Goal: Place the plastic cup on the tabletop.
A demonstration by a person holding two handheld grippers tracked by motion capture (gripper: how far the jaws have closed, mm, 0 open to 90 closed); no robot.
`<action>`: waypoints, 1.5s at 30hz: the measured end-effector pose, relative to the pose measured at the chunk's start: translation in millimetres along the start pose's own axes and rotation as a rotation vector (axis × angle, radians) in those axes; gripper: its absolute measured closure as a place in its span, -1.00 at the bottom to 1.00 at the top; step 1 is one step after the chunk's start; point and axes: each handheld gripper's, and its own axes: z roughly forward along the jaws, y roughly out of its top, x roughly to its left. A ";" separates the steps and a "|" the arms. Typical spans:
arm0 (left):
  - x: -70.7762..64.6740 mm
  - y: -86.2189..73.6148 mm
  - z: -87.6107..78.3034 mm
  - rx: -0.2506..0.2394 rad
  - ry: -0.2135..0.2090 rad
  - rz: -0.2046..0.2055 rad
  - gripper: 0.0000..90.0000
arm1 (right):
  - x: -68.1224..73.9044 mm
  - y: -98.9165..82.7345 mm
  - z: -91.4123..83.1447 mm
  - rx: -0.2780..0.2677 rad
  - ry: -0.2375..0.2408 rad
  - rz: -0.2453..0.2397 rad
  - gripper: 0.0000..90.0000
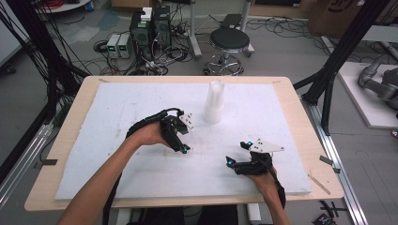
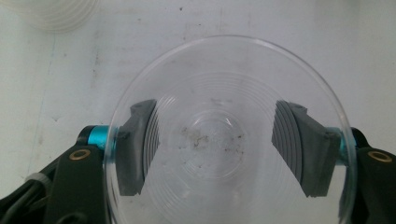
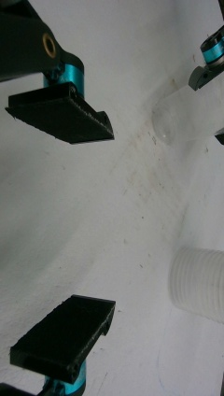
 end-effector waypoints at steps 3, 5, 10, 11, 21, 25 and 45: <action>-1.1 -2.1 4.1 0.003 -0.015 0.003 -0.50 | 0.0 0.0 0.0 0.001 0.000 0.001 -0.66; -1.2 -2.7 5.8 0.007 -0.002 0.001 -0.73 | -0.1 0.1 0.1 0.001 -0.002 0.001 -0.66; -0.1 -4.1 8.0 -0.005 0.006 -0.017 -0.84 | -0.4 0.1 0.2 0.002 0.000 0.003 -0.66; -0.6 -3.5 6.4 -0.017 -0.001 -0.013 -0.84 | -0.8 0.2 0.4 0.002 0.001 0.001 -0.66; -2.2 -16.1 -6.2 -0.027 0.007 -0.063 -0.85 | -1.0 -0.8 -1.9 -0.017 0.008 0.010 -0.66; -7.1 -32.1 -15.9 -0.062 0.031 -0.088 -0.85 | -2.8 -0.8 -1.9 -0.018 0.016 0.025 -0.66; -80.4 -168.3 -57.4 -0.571 0.353 -0.404 -0.85 | -1.5 -3.8 -8.1 -0.088 -0.011 0.015 -0.66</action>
